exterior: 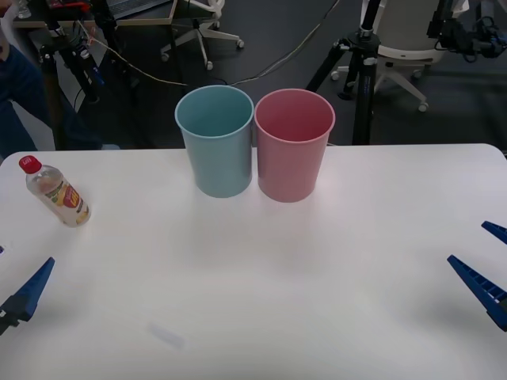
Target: Grasp the object on the table and drop it into the matching bin: aluminum can to the light blue bin, PET bottle to the pink bin.
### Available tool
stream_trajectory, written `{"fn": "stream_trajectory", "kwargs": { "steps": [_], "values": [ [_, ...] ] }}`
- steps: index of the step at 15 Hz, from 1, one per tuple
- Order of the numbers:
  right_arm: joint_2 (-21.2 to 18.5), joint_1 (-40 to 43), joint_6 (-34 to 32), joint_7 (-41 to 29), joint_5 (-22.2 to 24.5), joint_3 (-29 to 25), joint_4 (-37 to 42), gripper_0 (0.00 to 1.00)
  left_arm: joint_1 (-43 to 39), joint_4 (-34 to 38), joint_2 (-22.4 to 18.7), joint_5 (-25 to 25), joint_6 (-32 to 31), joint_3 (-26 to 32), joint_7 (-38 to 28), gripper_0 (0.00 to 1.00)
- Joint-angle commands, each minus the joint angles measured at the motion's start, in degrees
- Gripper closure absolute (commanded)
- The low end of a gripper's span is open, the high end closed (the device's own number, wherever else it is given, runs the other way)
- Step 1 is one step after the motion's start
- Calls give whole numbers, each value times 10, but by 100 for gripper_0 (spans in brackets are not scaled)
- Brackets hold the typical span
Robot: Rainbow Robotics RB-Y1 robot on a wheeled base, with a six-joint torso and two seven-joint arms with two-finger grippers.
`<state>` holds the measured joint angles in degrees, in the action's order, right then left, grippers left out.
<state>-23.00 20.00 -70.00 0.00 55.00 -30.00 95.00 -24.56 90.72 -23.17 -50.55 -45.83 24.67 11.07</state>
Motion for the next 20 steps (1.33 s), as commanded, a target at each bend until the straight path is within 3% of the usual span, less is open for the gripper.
{"fn": "stream_trajectory", "kwargs": {
  "steps": [1, 20],
  "values": [
    [0, 0, 0, 0, 0, 0, 0, 0, 43, -55, -6, 12, 0, -11, 52, 0],
    [0, 0, 0, 0, 0, 0, 0, 0, 302, -383, -16, 17, -24, 4, 154, 0]
  ]
}}
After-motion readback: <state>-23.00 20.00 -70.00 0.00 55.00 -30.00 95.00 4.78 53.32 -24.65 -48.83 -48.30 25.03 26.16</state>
